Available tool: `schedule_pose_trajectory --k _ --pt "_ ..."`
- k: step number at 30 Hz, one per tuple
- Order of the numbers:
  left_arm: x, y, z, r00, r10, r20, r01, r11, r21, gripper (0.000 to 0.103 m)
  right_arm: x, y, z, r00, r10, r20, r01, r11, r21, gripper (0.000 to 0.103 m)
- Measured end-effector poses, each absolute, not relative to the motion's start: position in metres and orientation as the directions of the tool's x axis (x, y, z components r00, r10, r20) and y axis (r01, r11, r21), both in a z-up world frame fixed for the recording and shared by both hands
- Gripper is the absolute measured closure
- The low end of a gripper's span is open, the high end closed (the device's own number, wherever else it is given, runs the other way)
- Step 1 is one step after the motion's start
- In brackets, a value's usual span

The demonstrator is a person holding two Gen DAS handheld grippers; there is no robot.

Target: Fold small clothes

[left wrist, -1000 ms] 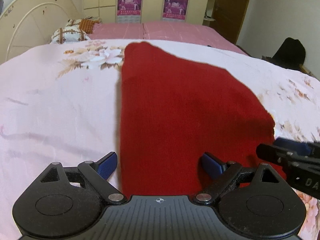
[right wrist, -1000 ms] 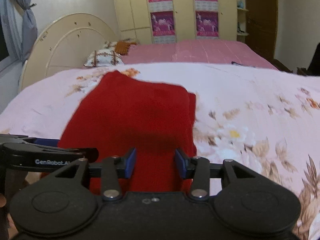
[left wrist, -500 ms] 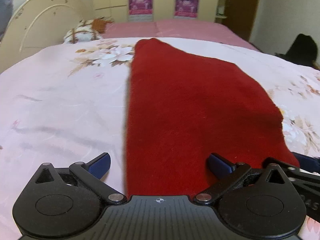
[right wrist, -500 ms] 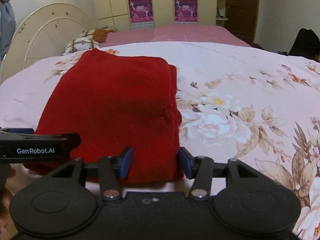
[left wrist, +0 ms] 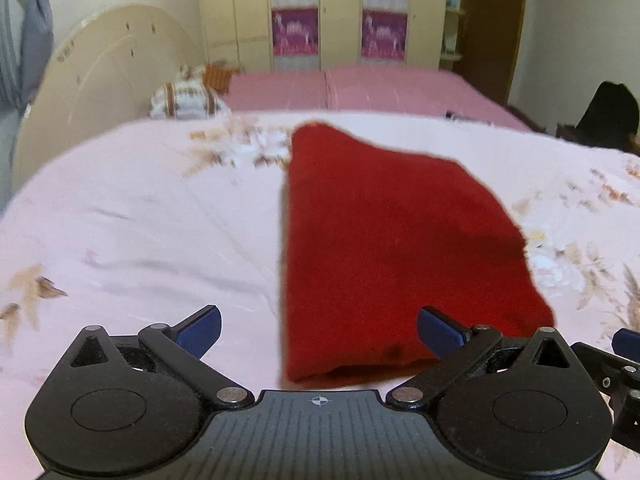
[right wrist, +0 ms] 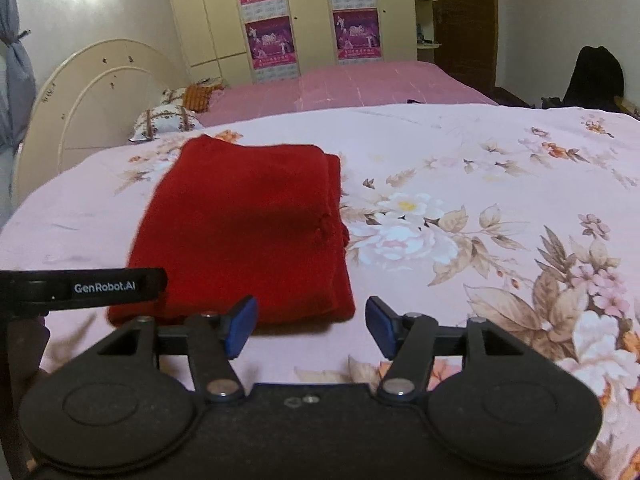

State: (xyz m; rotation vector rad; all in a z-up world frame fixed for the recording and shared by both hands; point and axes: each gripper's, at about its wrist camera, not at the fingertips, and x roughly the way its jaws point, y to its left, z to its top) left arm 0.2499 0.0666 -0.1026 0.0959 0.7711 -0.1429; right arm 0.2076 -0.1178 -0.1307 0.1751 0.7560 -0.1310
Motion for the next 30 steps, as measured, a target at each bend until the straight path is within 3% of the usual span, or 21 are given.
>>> schedule_pose_trajectory --k 5,14,24,30 --pt "0.205 0.081 -0.061 0.726 -0.122 -0.676 0.203 0.978 0.042 0.000 0.176 -0.112 -0.099 0.726 0.021 -0.687 0.088 0.988 0.123 0.031" --pt "0.123 0.095 -0.012 0.747 -0.052 -0.663 0.107 0.993 0.043 0.000 0.109 -0.108 -0.052 0.753 0.101 -0.651 -0.038 0.993 0.110 0.018" --pt "0.021 0.079 0.022 0.779 -0.027 -0.626 0.074 0.996 0.049 0.000 0.023 -0.127 -0.013 0.848 -0.018 -0.530 0.073 0.994 0.083 0.001" --pt "-0.020 0.079 0.032 0.782 -0.032 -0.622 0.065 0.997 0.031 0.000 -0.014 -0.134 0.004 0.874 -0.059 -0.482 0.115 0.990 0.087 0.001"
